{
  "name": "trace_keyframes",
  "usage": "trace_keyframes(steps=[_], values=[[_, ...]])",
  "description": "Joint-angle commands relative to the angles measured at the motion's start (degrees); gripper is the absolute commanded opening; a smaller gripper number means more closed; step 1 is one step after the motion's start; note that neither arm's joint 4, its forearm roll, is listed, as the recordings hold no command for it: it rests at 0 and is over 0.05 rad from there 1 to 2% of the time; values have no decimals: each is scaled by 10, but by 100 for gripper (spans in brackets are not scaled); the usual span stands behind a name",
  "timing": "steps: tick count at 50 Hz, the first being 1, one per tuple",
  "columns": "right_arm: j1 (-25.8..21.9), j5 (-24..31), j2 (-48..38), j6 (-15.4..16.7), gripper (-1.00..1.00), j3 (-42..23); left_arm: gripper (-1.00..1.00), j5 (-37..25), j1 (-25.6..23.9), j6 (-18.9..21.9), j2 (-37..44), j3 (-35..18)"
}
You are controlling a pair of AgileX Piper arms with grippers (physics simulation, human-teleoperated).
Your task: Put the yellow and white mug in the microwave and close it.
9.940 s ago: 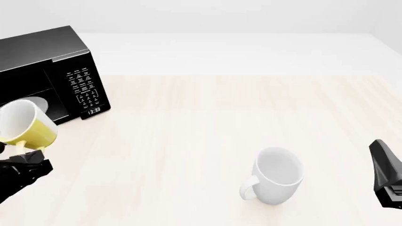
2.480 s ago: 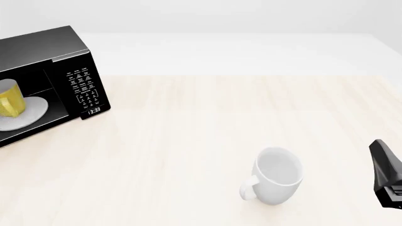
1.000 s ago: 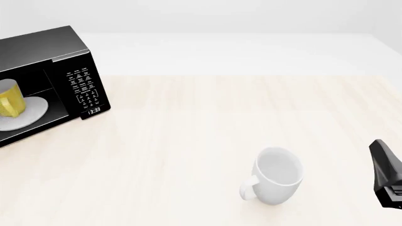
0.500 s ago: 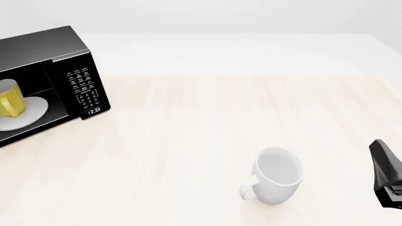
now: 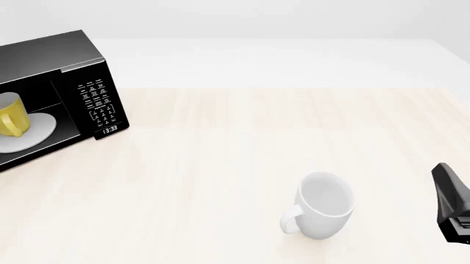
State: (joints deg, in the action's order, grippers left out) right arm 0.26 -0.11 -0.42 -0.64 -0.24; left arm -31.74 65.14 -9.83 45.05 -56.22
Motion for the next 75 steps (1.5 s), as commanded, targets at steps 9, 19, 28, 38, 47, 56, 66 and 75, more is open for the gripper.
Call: trace_keyframes(steps=[9,19,28,38,47,56,66,75], values=[[0,0,0,0,100,0,100,27,58,-2,63,33],[0,0,0,0,100,0,100,35,63,19,88,70],[0,0,0,0,100,0,100,41,78,26,113,78],[0,0,0,0,100,0,100,61,78,42,138,113],[0,0,0,0,100,0,100,74,79,54,156,127],[0,0,0,0,100,0,100,79,52,66,153,140],[4,-4,-11,5,100,0,100,81,23,66,162,156],[4,-5,-11,5,100,0,100,88,2,52,178,170]])
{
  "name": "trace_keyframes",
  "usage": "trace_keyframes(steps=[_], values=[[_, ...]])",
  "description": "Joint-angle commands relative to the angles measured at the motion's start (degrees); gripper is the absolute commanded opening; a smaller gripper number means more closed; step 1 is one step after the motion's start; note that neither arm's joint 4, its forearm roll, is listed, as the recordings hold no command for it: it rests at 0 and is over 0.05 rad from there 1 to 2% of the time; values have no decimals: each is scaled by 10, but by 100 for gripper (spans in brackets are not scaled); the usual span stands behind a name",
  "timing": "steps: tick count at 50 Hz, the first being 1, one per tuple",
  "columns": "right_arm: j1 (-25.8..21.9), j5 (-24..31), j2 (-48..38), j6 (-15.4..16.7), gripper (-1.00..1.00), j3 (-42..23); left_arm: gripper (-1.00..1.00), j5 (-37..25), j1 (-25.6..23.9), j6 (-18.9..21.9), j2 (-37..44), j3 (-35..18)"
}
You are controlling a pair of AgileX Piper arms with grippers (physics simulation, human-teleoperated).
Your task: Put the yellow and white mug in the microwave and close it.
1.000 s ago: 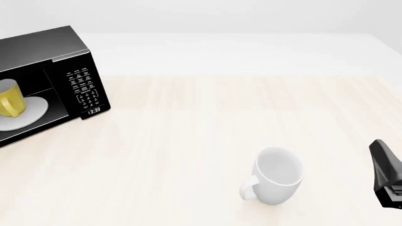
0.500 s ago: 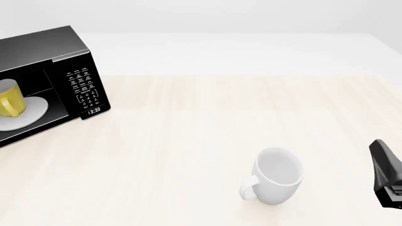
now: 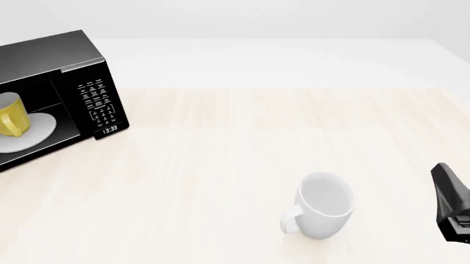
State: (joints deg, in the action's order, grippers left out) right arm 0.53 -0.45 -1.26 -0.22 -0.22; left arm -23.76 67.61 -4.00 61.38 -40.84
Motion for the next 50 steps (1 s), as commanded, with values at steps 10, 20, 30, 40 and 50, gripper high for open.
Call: trace_keyframes(steps=[10,20,30,40,50], values=[[1,-1,-3,1,100,0,100,14,-59,-22,30,22],[1,-1,-3,1,100,0,100,26,-73,-18,41,26],[1,-1,-3,2,100,0,100,30,-106,-21,41,30],[1,-1,-3,2,100,0,100,42,-121,-19,56,36],[1,-2,-3,2,100,0,100,48,-135,-21,65,38]])
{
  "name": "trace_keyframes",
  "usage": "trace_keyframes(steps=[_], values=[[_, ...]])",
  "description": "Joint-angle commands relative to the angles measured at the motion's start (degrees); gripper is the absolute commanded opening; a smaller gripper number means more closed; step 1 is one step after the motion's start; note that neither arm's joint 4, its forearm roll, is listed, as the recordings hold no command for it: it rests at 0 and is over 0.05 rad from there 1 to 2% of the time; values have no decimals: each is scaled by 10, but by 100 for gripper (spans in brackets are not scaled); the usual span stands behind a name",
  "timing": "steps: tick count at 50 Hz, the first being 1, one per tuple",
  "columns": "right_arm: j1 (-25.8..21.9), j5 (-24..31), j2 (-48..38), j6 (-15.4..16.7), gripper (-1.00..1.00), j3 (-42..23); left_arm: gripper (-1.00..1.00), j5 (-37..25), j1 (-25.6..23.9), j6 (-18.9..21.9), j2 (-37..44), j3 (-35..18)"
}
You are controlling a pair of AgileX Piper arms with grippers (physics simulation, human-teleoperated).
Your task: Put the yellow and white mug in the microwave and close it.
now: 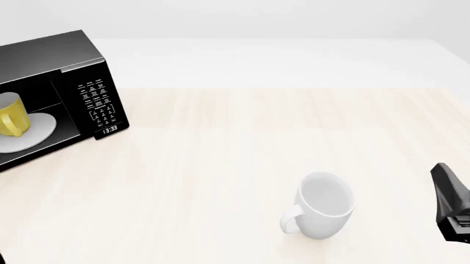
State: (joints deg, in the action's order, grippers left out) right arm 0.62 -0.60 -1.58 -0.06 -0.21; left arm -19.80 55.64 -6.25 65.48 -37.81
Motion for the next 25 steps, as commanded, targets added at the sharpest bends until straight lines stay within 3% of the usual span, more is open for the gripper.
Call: trace_keyframes(steps=[1,25], values=[[0,0,0,0,100,0,100,8,-22,-1,22,9],[0,0,-1,0,100,0,100,10,-74,-10,24,17]])
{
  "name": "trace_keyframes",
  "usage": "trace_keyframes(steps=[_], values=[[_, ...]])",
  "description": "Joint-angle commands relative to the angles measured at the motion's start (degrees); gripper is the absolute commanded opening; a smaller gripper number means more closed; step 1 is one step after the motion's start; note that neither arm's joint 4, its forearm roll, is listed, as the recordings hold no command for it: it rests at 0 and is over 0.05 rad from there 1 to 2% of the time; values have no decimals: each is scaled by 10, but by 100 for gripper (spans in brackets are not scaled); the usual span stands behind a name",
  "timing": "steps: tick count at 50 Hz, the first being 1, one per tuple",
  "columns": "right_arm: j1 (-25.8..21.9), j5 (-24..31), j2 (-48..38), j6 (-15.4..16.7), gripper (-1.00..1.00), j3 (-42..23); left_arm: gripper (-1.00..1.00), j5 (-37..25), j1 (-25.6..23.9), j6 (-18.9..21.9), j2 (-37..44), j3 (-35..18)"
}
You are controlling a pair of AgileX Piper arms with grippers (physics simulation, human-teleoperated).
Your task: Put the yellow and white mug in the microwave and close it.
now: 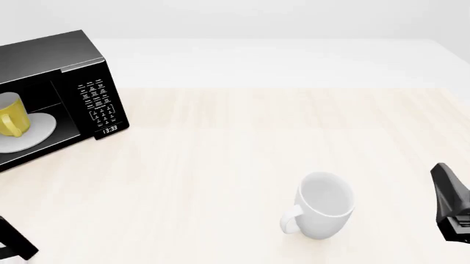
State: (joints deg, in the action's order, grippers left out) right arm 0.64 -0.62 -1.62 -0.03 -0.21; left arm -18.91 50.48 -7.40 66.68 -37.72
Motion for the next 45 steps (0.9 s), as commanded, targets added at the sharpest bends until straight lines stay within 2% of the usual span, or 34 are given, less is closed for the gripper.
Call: trace_keyframes(steps=[1,45], values=[[0,0,0,0,100,0,100,1,-22,1,12,16],[0,-1,-1,0,100,0,100,41,-91,-2,54,18]])
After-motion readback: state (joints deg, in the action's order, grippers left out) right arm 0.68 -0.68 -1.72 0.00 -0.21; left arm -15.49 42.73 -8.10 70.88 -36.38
